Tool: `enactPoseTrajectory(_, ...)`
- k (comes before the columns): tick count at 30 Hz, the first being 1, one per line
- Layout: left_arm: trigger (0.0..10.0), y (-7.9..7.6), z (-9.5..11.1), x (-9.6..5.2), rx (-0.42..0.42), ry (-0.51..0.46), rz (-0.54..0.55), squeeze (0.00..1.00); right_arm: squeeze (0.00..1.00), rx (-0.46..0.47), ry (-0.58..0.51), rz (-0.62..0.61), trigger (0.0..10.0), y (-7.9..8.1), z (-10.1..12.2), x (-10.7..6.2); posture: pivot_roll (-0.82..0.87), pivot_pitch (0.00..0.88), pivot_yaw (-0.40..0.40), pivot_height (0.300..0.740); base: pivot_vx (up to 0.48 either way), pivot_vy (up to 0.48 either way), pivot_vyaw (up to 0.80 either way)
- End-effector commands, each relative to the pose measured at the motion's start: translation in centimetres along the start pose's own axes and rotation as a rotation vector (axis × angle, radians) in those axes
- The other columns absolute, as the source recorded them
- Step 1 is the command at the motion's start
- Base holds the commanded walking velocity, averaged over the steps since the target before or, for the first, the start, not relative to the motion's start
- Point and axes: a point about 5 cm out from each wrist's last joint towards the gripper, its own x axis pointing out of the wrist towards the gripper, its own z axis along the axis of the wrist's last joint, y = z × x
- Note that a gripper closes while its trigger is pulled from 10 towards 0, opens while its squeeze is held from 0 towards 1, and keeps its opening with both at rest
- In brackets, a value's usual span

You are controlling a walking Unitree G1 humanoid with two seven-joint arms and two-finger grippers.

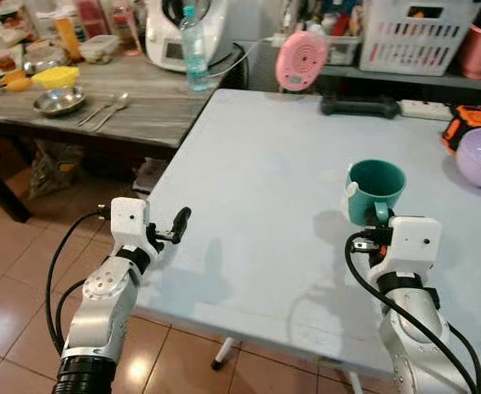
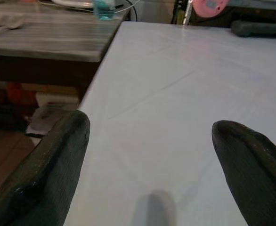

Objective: Setting the table

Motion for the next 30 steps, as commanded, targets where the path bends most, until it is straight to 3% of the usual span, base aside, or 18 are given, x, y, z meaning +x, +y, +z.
enactPoseTrajectory(1, 10.0, -0.17, 0.11, 0.23, 0.003, 0.005, -0.011, 0.0, 0.0, -0.002, -0.033, -0.009, 10.0, -0.27, 0.72, 0.07, -0.12, 0.034, 0.078, 0.74, 0.0, 0.33, 0.0)
enactPoseTrajectory(11, 10.0, -0.36, 0.22, 0.46, 0.013, 0.004, -0.028, 0.0, 0.0, 0.001, -0.03, -0.019, 10.0, -0.23, 0.69, 0.14, -0.12, 0.036, 0.083, 0.74, 0.0, 0.335, -0.12)
enactPoseTrajectory(26, 10.0, -0.27, 0.27, 0.58, 0.028, 0.003, -0.032, 0.0, 0.0, 0.003, -0.033, -0.016, 10.0, -0.01, 0.68, 0.36, -0.12, 0.029, 0.084, 0.74, 0.0, 0.342, -0.67)
enactPoseTrajectory(30, 10.0, -0.28, 0.27, 0.57, 0.031, 0.002, -0.032, 0.0, 0.0, -0.002, -0.039, -0.008, 10.0, 0.05, 0.73, 0.42, -0.12, 0.025, 0.081, 0.74, 0.0, 0.348, -0.12)
